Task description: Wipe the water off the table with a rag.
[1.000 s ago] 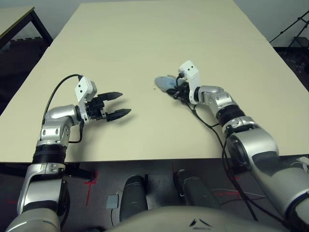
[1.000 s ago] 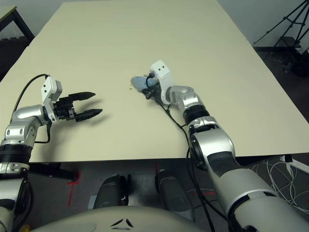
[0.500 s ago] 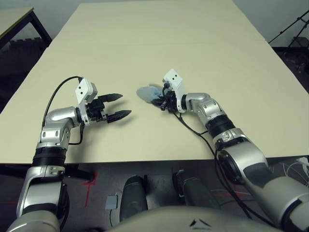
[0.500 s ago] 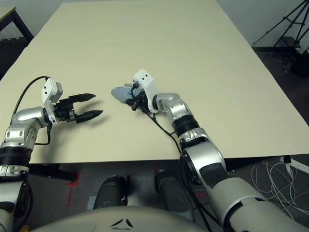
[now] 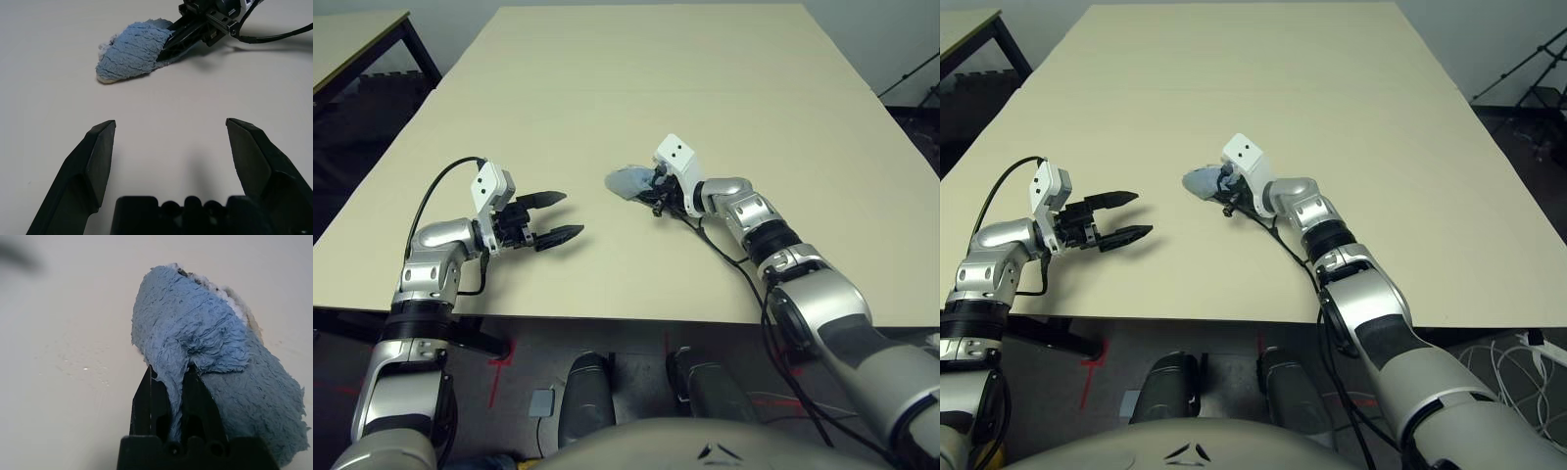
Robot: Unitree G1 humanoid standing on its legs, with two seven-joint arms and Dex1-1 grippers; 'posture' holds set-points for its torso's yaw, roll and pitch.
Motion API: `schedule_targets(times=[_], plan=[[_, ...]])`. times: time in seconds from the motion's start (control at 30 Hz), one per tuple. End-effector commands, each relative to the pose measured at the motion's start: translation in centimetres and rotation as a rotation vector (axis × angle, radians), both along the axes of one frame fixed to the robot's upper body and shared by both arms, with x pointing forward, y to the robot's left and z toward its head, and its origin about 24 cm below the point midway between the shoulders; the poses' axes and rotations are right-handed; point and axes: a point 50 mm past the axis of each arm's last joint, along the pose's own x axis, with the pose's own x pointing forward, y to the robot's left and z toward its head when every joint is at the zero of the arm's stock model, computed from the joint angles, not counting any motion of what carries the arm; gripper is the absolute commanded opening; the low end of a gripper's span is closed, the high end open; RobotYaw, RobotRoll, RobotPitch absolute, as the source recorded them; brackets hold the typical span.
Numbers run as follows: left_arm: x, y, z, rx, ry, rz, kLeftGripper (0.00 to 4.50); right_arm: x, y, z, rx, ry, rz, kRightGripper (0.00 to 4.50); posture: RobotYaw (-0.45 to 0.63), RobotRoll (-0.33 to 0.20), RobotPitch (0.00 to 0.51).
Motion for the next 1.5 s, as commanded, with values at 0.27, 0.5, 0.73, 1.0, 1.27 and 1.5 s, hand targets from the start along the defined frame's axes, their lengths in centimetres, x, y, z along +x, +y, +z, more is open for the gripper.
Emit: schedule_targets(times=[0.27, 0.5, 0.73, 1.0, 1.27, 1.5], plan=[[0.2, 0.0, 0.1, 0.003, 0.001, -0.007, 4.5, 1.3, -5.6, 0.3, -0.049, -0.007, -0.256, 0.0, -0.11, 0.0, 0.111], [0.6, -0.2, 0.2, 0.003, -0.005, -0.009, 4.5, 1.7, -8.2, 1.6, -0.019, -0.029, -0.334, 0.0, -0.12, 0.0, 0.11], [1.1, -0.2, 0.7, -0.006, -0.024, 0.001, 4.5, 1.5, -13.2, 7.0, 0.143, -0.03, -0.328, 0.0, -0.13, 0.0, 0.116], [2.1, 0.0, 0.6, 0.02, -0.083, 0.067, 4.5, -2.1, -22.3, 12.0, 0.074, -0.031, -0.437, 0.0, -0.16, 0.0, 0.121], [3.0, -0.4, 0.7, 0.029, -0.102, 0.066, 4.5, -4.7, -25.6, 9.3, 0.033, 0.119, -0.508, 0.0, -0.18, 0.0, 0.12], [3.0, -0.3, 1.1, 0.04, -0.101, 0.049, 4.5, -5.8, -25.0, 7.8, 0.113, 0.205, -0.466, 0.0, -0.18, 0.0, 0.121]])
